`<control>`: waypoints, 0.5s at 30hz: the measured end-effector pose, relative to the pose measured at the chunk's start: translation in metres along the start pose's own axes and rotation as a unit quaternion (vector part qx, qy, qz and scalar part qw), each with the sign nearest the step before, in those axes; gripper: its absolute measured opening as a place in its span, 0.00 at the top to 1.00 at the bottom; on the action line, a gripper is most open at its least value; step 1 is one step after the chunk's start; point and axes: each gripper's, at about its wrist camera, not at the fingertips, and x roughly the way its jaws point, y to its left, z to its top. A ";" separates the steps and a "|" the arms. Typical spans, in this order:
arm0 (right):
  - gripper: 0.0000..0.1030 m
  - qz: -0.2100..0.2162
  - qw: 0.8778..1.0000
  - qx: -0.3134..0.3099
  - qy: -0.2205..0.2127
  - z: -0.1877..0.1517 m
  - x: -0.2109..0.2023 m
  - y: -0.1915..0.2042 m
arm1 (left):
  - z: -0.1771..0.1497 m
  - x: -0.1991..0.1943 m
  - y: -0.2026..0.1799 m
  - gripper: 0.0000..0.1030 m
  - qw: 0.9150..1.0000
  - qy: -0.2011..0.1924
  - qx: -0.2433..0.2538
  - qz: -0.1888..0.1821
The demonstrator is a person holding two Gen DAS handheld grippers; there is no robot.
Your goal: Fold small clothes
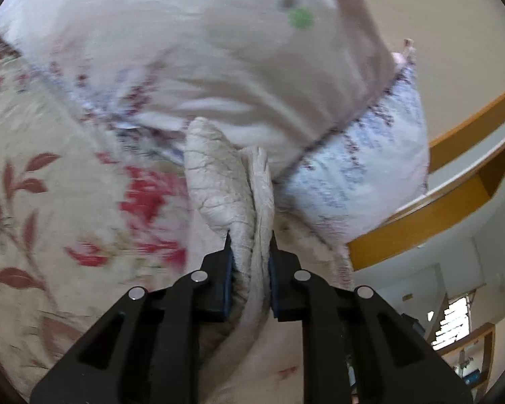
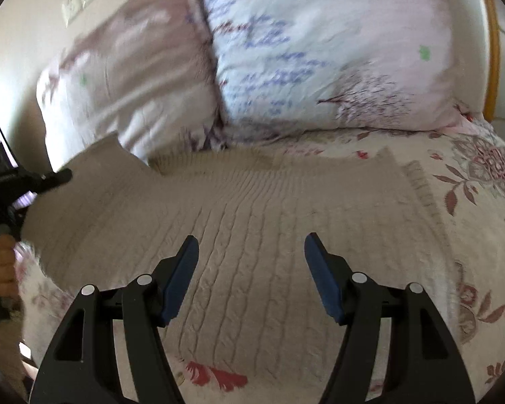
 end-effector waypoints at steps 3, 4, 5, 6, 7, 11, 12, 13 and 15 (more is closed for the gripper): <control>0.35 0.008 0.999 0.033 -0.023 0.006 -0.018 -0.020 | -0.001 0.014 -0.029 0.85 0.999 0.004 0.005 -0.033; 0.35 0.007 0.999 0.040 -0.030 0.008 -0.023 -0.025 | -0.001 0.021 -0.041 0.85 0.999 0.008 0.007 -0.045; 0.35 0.003 0.998 0.046 -0.037 0.010 -0.028 -0.032 | -0.004 0.027 -0.051 0.85 0.998 0.012 0.009 -0.055; 0.35 -0.001 0.998 0.051 -0.042 0.012 -0.032 -0.038 | -0.006 0.036 -0.062 0.85 0.998 0.017 0.012 -0.066; 0.35 -0.005 0.997 0.056 -0.045 0.013 -0.034 -0.043 | -0.009 0.045 -0.072 0.85 0.997 0.023 0.015 -0.076; 0.35 -0.019 0.995 0.085 -0.048 0.008 -0.042 -0.070 | -0.028 0.091 -0.111 0.85 0.992 0.058 0.026 -0.113; 0.35 -0.022 0.994 0.092 -0.048 0.005 -0.045 -0.076 | -0.034 0.102 -0.117 0.85 0.990 0.068 0.027 -0.118; 0.35 -0.025 0.994 0.099 -0.047 0.003 -0.046 -0.081 | -0.042 0.117 -0.124 0.85 0.989 0.081 0.027 -0.122; 0.35 -0.031 0.991 0.117 -0.050 -0.001 -0.051 -0.095 | -0.060 0.144 -0.136 0.86 0.986 0.107 0.032 -0.125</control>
